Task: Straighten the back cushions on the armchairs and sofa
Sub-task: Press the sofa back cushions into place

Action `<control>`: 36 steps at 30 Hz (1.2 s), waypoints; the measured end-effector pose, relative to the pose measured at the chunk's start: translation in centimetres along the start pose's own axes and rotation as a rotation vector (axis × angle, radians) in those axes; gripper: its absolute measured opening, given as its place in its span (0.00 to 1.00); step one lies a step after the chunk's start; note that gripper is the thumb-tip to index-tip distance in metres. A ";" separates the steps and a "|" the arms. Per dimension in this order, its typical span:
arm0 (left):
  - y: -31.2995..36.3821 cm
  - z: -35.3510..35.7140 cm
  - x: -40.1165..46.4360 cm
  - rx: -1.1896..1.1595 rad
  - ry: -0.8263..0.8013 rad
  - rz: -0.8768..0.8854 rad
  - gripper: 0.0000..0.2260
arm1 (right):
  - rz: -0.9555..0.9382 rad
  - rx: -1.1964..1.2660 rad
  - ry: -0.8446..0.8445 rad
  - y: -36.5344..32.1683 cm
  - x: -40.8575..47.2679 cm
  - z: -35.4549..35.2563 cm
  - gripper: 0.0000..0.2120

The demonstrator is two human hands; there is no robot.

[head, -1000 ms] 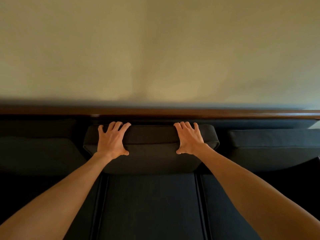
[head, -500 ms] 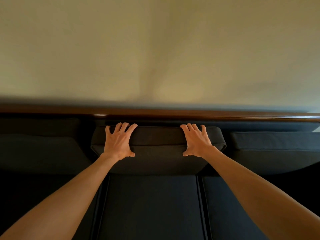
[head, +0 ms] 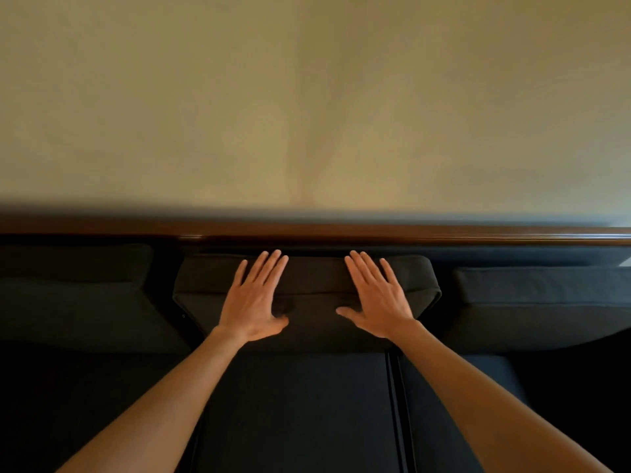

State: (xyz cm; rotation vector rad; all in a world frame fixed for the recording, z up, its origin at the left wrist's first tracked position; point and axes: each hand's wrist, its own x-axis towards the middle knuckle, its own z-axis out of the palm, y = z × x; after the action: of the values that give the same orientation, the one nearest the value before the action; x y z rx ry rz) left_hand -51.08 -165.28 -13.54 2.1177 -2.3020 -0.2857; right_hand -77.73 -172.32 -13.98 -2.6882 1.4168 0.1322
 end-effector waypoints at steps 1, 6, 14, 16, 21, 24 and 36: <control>-0.8 0.0 -0.3 0.004 -0.002 -0.026 0.52 | 0.019 -0.004 0.006 1.2 -0.4 0.0 0.48; -4.7 -0.6 -2.6 -0.025 -0.017 -0.192 0.55 | 0.168 0.029 -0.020 5.3 -2.2 -0.5 0.52; -5.3 -1.4 -2.3 -0.049 -0.100 -0.202 0.55 | 0.208 0.057 -0.132 5.1 -2.0 -2.2 0.52; -5.8 -1.7 -2.3 -0.059 -0.123 -0.176 0.53 | 0.241 0.058 -0.159 4.4 -1.9 -2.7 0.53; -7.4 -3.0 -2.7 -0.102 -0.140 -0.128 0.48 | 0.268 0.149 -0.209 -0.8 0.0 -4.5 0.54; -10.4 -4.4 -3.7 -0.160 -0.085 -0.104 0.45 | 0.182 0.201 -0.145 -7.0 2.9 -5.8 0.50; -40.4 -9.9 -12.5 -0.089 -0.080 -0.211 0.45 | -0.018 0.354 -0.087 -41.2 16.5 -6.5 0.37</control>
State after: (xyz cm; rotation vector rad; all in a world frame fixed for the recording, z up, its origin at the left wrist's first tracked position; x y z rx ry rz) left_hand -8.84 -157.26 -7.68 2.3465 -2.0607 -0.4729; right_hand -34.20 -163.48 -7.61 -2.3762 1.2555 -0.0045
